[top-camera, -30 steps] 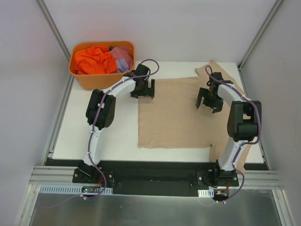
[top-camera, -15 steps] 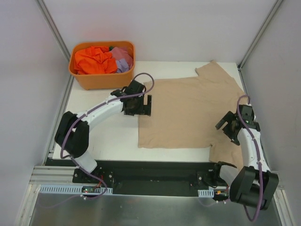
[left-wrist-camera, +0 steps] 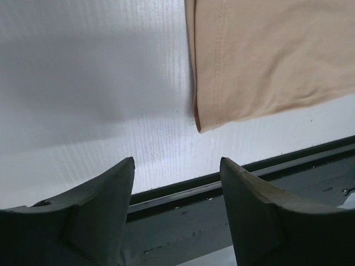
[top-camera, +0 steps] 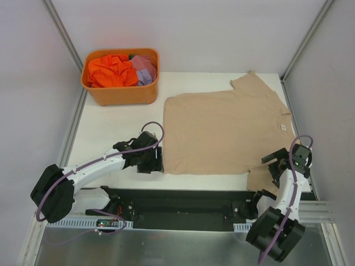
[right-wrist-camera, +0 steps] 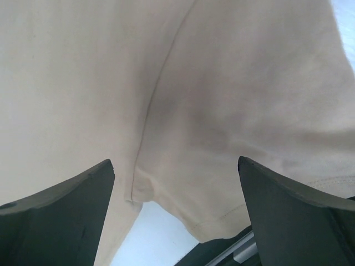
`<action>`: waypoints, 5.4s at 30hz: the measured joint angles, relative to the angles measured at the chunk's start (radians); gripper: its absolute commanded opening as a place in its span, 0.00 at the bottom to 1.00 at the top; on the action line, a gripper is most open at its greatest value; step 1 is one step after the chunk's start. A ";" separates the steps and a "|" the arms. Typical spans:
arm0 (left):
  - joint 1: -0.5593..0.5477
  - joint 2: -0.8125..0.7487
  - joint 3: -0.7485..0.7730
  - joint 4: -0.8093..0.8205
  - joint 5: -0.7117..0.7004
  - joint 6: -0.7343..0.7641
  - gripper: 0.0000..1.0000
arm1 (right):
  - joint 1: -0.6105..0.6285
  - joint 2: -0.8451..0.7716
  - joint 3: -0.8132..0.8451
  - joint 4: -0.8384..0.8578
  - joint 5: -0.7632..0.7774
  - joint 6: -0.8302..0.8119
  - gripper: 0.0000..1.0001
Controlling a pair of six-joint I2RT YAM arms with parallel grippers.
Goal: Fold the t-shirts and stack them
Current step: Flatten out the tshirt, then grap the side of the flattened tshirt closest away from the robot with both arms
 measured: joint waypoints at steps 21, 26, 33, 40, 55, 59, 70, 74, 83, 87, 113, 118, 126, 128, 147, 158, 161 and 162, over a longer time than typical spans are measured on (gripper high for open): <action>-0.026 0.246 -0.013 0.265 0.149 -0.032 0.00 | -0.153 -0.163 -0.081 -0.049 -0.014 0.044 0.96; -0.027 0.266 0.007 0.278 0.123 -0.027 0.00 | -0.154 -0.146 -0.065 -0.080 0.020 0.048 0.96; -0.027 0.260 0.007 0.280 0.094 -0.019 0.00 | -0.156 -0.170 0.009 -0.114 0.216 0.088 0.96; -0.026 0.250 0.007 0.280 0.080 0.005 0.00 | -0.159 -0.183 -0.033 -0.105 0.257 0.137 0.99; -0.026 0.241 0.010 0.274 0.046 0.024 0.00 | -0.175 -0.016 -0.139 0.056 0.178 0.154 0.38; -0.027 0.241 0.024 0.264 0.034 0.024 0.00 | -0.185 -0.019 -0.117 0.000 0.221 0.117 0.30; -0.027 0.239 0.057 0.243 0.021 0.024 0.00 | -0.182 -0.063 -0.116 -0.018 0.203 0.018 0.30; -0.026 0.233 0.076 0.231 0.003 0.024 0.00 | -0.171 -0.012 -0.068 0.018 0.101 -0.003 0.36; 0.007 0.234 0.089 0.216 -0.024 0.027 0.00 | -0.033 0.240 0.012 0.116 0.013 -0.034 0.41; 0.029 0.248 0.089 0.212 -0.025 0.027 0.00 | 0.032 0.298 0.041 0.142 0.027 -0.020 0.41; 0.193 0.311 0.085 0.215 -0.015 0.023 0.00 | 0.504 1.114 0.867 0.096 0.129 -0.037 0.41; 0.193 0.311 0.085 0.214 0.001 0.027 0.00 | 0.494 0.998 0.713 0.063 0.193 -0.047 0.53; 0.182 0.306 0.084 0.207 0.006 0.047 0.00 | 0.378 0.599 0.367 -0.086 0.249 -0.020 0.89; 0.176 0.303 0.084 0.207 0.006 0.055 0.00 | 0.377 0.528 0.339 -0.114 0.260 -0.019 0.93; 0.176 0.278 0.067 0.219 0.034 0.085 0.00 | 0.206 0.064 0.024 -0.164 0.158 0.085 0.82; 0.176 0.278 0.067 0.223 0.035 0.085 0.00 | 0.193 0.161 -0.024 -0.100 0.155 0.094 0.27; 0.176 0.278 0.067 0.223 0.035 0.085 0.00 | 0.192 0.153 -0.025 -0.092 0.159 0.090 0.18; 0.176 0.277 0.067 0.224 0.035 0.085 0.00 | 0.190 0.145 -0.027 -0.082 0.158 0.092 0.15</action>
